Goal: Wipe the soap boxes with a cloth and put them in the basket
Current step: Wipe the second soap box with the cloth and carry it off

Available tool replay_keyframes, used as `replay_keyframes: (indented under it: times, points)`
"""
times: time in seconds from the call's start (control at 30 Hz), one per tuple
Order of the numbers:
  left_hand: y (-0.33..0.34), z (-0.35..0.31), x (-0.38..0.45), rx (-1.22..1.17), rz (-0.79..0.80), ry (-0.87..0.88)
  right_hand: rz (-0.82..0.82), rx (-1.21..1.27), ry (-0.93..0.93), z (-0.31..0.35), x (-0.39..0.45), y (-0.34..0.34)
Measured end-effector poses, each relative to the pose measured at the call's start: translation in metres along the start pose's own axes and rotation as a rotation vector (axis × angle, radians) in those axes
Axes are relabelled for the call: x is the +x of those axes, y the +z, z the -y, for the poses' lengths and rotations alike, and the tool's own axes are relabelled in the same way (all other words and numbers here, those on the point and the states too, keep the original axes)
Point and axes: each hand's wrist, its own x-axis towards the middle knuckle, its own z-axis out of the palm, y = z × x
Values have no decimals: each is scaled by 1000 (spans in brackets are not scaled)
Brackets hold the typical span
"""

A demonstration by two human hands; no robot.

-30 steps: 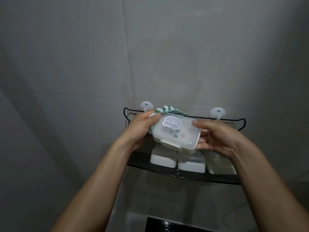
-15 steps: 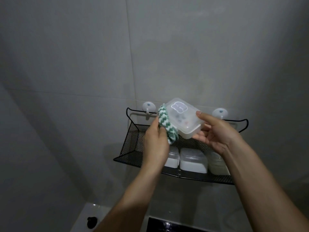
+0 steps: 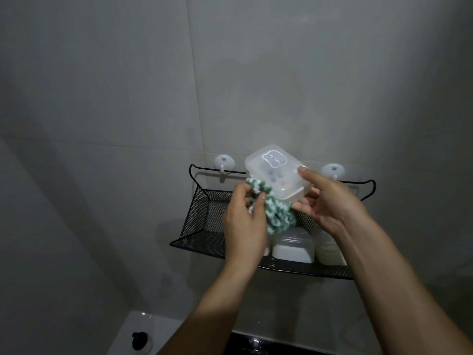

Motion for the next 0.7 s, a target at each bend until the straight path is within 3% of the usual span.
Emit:
replay_keyframes:
  times: [0.2, 0.33, 0.53, 0.7]
  points:
    - [-31, 1, 41, 85, -59, -37, 11, -21, 6, 0, -7, -9]
    - [-46, -15, 69, 161, -155, 124, 53, -45, -21, -6, -10, -8]
    - [-20, -18, 59, 553, 160, 372, 93, -49, -62, -13, -7, -2]
    - [-10, -16, 29, 565, 212, 519, 66, -29, -61, -22, -3, -8]
